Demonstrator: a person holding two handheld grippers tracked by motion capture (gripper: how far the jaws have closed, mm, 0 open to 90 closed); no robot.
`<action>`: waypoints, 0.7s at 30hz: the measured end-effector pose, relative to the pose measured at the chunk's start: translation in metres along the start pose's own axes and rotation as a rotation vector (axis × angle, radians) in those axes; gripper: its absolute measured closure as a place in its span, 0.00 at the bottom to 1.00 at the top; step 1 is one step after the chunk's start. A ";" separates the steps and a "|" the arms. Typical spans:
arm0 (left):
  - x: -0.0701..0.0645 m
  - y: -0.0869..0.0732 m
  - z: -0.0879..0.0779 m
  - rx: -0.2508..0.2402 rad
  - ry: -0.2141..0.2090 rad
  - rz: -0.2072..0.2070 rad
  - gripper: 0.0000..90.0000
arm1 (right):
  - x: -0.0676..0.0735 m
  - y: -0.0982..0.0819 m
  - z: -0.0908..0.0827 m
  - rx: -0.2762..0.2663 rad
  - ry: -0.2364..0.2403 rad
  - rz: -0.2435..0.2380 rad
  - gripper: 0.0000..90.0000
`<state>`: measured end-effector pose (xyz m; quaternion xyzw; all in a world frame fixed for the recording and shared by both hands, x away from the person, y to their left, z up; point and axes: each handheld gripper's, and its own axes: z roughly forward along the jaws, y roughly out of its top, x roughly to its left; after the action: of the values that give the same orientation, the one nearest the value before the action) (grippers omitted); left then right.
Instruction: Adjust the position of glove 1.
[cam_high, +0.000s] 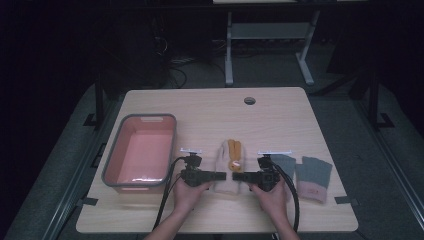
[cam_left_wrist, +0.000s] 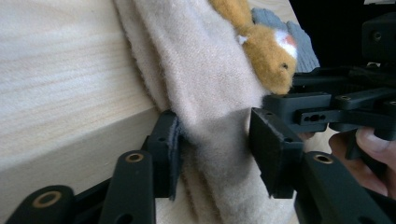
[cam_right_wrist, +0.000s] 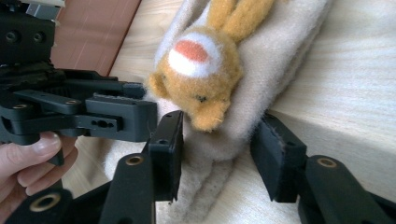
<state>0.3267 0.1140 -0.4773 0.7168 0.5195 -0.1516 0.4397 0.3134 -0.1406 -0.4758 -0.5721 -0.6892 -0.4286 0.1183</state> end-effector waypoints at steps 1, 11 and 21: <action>0.000 0.000 0.000 -0.001 0.000 0.002 0.63 | 0.000 0.000 0.000 -0.001 0.000 0.000 0.62; 0.002 0.000 0.002 0.011 -0.012 -0.007 0.71 | 0.003 -0.002 0.005 -0.008 0.004 0.015 0.69; 0.005 0.000 0.004 0.007 -0.028 -0.038 0.74 | -0.002 0.000 0.010 -0.002 0.038 0.052 0.77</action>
<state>0.3298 0.1133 -0.4829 0.7063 0.5263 -0.1717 0.4413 0.3168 -0.1349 -0.4829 -0.5815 -0.6715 -0.4368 0.1419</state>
